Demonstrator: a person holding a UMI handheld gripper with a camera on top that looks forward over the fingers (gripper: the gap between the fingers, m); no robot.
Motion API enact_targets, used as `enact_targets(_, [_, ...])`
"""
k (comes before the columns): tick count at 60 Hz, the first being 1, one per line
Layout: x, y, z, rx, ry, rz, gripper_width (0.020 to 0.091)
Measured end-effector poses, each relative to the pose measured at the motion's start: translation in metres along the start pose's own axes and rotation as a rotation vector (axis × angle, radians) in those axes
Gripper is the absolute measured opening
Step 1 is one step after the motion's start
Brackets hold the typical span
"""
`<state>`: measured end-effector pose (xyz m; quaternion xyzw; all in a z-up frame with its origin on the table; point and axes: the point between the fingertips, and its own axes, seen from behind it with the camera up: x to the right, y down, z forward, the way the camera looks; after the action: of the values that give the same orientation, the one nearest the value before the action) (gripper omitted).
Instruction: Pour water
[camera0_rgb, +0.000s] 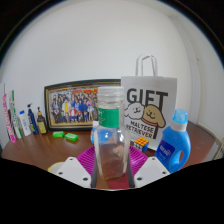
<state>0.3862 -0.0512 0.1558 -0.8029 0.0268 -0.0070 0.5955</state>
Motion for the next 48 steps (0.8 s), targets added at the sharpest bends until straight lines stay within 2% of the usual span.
enact_targets(17, [0.029, 0.081, 0.038, -0.081, 0.011, -0.020, 0.0428])
enact_targets(18, [0.029, 0.086, 0.037, -0.085, 0.012, -0.021, 0.0443])
enact_targets(20, [0.028, 0.082, 0.039, -0.045, 0.010, -0.015, 0.0437])
enact_targets(24, [0.030, 0.083, 0.039, -0.038, 0.010, -0.015, 0.0440])
enact_targets(32, [0.030, 0.085, 0.037, -0.047, 0.017, 0.001, 0.0563])
enact_targets(34, [0.030, 0.089, 0.036, -0.073, 0.021, 0.007, 0.0661])
enact_targets(36, [0.028, 0.091, 0.033, -0.095, 0.018, 0.015, 0.0834])
enact_targets(37, [0.027, 0.092, 0.032, -0.103, 0.018, 0.018, 0.0870])
enact_targets(40, [0.027, 0.095, 0.024, -0.131, 0.027, 0.024, 0.0823])
enact_targets(44, [0.030, 0.094, 0.013, -0.149, 0.056, 0.021, 0.0862])
enact_targets(48, [0.027, 0.089, -0.006, -0.168, 0.075, 0.012, 0.0855])
